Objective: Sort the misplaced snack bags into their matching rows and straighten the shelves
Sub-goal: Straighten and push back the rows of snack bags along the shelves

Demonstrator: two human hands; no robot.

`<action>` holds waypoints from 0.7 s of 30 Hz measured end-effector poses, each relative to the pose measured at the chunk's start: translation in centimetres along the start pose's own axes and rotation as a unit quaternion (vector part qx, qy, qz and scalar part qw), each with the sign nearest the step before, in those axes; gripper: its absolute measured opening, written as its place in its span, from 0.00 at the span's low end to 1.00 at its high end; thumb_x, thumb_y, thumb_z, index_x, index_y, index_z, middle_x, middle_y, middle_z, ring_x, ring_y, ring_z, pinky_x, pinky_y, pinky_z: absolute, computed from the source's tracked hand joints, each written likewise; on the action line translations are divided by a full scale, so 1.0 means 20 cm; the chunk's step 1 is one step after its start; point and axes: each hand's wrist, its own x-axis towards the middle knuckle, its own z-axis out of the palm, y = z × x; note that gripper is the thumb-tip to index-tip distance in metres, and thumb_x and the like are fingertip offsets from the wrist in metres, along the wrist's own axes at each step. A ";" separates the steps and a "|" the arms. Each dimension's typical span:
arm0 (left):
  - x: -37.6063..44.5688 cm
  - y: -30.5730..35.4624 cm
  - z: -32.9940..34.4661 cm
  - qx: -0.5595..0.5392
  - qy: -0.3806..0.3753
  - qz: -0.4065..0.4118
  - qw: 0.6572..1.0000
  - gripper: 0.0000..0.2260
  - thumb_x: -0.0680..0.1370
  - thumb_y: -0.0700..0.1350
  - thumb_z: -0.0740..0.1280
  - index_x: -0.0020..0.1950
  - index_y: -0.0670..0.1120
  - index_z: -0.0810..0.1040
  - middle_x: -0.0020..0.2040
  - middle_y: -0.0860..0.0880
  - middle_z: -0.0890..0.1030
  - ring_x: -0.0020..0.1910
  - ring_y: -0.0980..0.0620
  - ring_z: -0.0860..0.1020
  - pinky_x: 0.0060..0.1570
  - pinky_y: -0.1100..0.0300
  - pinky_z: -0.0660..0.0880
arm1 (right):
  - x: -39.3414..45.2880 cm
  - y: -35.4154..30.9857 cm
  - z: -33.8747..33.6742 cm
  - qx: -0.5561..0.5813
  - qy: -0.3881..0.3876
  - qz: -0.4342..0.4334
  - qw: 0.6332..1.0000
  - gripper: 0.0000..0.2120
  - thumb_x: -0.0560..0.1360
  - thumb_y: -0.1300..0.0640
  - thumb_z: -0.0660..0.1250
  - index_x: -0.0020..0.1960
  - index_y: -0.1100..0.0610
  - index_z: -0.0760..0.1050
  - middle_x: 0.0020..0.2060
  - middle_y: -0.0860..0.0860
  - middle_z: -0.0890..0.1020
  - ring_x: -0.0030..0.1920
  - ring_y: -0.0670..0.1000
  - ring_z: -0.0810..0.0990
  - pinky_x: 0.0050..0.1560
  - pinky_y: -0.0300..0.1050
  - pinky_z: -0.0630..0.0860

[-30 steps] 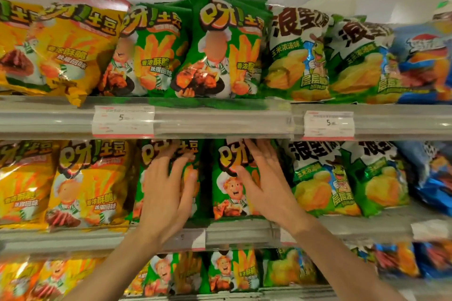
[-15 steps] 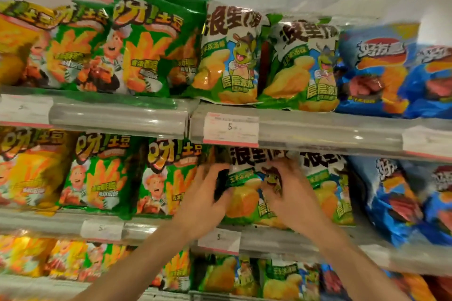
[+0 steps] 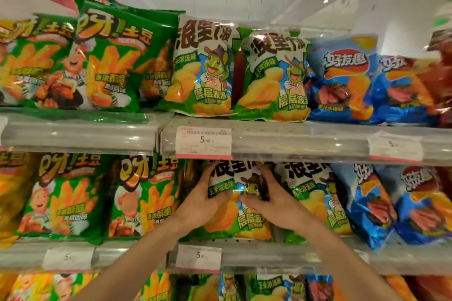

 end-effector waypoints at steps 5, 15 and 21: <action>-0.03 0.03 -0.02 0.002 0.043 0.032 0.999 0.30 0.78 0.44 0.71 0.72 0.64 0.59 0.60 0.68 0.74 0.54 0.78 0.72 0.58 0.74 0.72 | 0.03 0.00 -0.01 0.079 0.029 -0.011 0.996 0.44 0.68 0.46 0.78 0.76 0.36 0.56 0.67 0.40 0.74 0.67 0.42 0.73 0.71 0.47 0.70; -0.03 0.06 -0.06 -0.026 0.022 0.017 0.999 0.35 0.74 0.52 0.75 0.71 0.69 0.56 0.60 0.70 0.70 0.53 0.78 0.70 0.46 0.79 0.71 | 0.03 -0.02 -0.09 0.110 0.019 -0.006 0.994 0.37 0.66 0.48 0.80 0.70 0.42 0.67 0.59 0.38 0.78 0.59 0.41 0.78 0.64 0.45 0.76; -0.02 0.03 -0.07 -0.036 -0.015 0.002 0.999 0.40 0.69 0.50 0.79 0.73 0.66 0.60 0.64 0.66 0.73 0.62 0.69 0.73 0.52 0.75 0.73 | -0.03 0.00 -0.10 0.143 -0.013 -0.010 0.990 0.44 0.68 0.55 0.80 0.75 0.38 0.59 0.58 0.31 0.72 0.54 0.33 0.75 0.54 0.30 0.75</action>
